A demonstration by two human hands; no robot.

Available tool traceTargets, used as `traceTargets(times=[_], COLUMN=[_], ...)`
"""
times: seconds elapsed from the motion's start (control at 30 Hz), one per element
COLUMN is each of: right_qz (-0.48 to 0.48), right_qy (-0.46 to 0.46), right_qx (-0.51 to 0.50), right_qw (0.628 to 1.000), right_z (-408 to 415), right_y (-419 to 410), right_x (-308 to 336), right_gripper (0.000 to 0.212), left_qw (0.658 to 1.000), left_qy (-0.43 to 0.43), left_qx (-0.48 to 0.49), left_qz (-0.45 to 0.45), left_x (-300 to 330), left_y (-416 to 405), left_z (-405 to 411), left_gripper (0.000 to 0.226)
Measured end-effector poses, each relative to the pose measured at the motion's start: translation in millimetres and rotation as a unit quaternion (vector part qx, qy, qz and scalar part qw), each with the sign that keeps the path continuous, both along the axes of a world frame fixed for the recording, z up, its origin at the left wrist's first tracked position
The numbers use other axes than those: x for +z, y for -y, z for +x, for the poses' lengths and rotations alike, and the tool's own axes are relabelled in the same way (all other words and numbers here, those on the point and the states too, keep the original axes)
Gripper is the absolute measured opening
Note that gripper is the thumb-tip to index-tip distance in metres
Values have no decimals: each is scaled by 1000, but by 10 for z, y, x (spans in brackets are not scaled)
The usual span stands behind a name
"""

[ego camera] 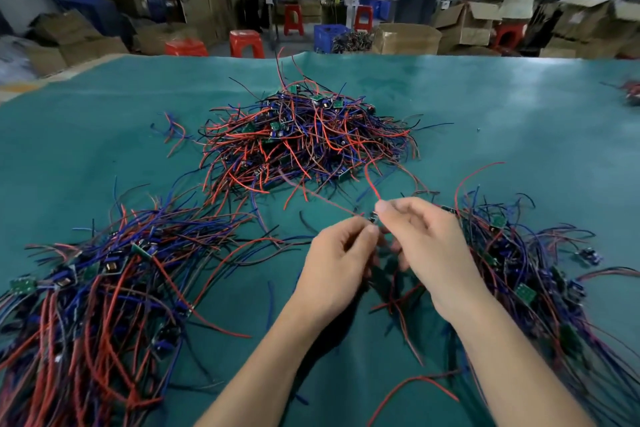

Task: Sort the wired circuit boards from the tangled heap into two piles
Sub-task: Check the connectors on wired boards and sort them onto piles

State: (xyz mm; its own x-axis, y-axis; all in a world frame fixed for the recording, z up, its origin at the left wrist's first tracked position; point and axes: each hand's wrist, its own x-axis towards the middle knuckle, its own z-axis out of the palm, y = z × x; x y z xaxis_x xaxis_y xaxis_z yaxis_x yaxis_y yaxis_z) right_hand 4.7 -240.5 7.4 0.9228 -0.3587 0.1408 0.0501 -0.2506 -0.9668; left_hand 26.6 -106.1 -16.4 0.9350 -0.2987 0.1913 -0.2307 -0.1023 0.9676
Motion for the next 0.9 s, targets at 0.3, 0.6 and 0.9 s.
traceTargets(times=[0.3,0.6,0.9], right_qz=[164,166,-77], right_qy=[27,13,111], right_qx=[27,81,-74], right_qw=[986,983,988], right_z=[21,22,24], right_y=[67,16,251], right_x=[24,8,22], right_gripper=[10,15,24], left_qw=[985,981,978], left_qy=[-119,-131,-149], left_qx=[-34,-52,-62], left_qz=[-118,-131,-131], left_x=[41,52,83], left_y=[-17,-83,-65], left_z=[-7,10,-1], left_gripper=[30,12,3])
